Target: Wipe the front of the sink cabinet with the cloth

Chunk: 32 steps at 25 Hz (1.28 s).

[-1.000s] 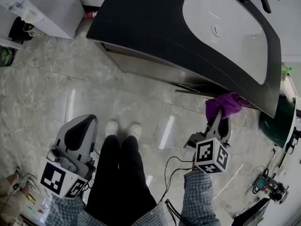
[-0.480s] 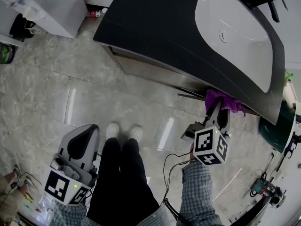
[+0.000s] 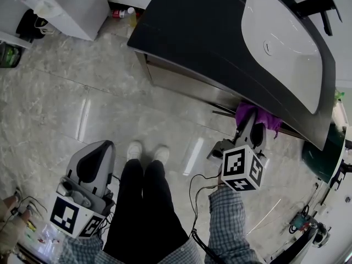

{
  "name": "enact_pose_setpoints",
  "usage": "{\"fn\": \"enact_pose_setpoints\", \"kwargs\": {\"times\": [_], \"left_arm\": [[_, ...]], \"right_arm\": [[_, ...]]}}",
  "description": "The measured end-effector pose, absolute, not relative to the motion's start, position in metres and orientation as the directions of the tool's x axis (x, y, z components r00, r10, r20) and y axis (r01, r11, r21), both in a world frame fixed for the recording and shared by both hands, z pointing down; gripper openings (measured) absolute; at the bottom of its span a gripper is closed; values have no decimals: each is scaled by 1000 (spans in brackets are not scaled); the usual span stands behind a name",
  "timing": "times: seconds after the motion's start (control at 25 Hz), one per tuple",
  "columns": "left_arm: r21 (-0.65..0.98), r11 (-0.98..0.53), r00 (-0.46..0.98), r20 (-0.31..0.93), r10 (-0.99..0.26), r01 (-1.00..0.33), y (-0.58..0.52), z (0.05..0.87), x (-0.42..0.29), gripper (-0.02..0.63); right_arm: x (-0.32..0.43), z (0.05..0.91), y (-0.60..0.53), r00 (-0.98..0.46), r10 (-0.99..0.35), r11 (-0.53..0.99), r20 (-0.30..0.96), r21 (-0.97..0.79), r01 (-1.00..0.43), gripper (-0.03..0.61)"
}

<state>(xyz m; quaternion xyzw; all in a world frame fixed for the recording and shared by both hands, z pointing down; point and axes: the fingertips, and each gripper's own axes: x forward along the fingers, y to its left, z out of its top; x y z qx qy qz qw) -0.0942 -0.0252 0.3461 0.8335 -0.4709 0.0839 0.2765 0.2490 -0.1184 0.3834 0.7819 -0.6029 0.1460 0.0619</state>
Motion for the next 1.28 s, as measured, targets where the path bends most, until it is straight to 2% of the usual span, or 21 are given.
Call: {"fn": "enact_pose_setpoints", "kwargs": {"times": [1.28], "left_arm": [[430,-310,479,372,-795,-848,-6,342,-142,12]], "right_arm": [[68,381,-152,-147,-938,123,314,-95,-988,77]]}}
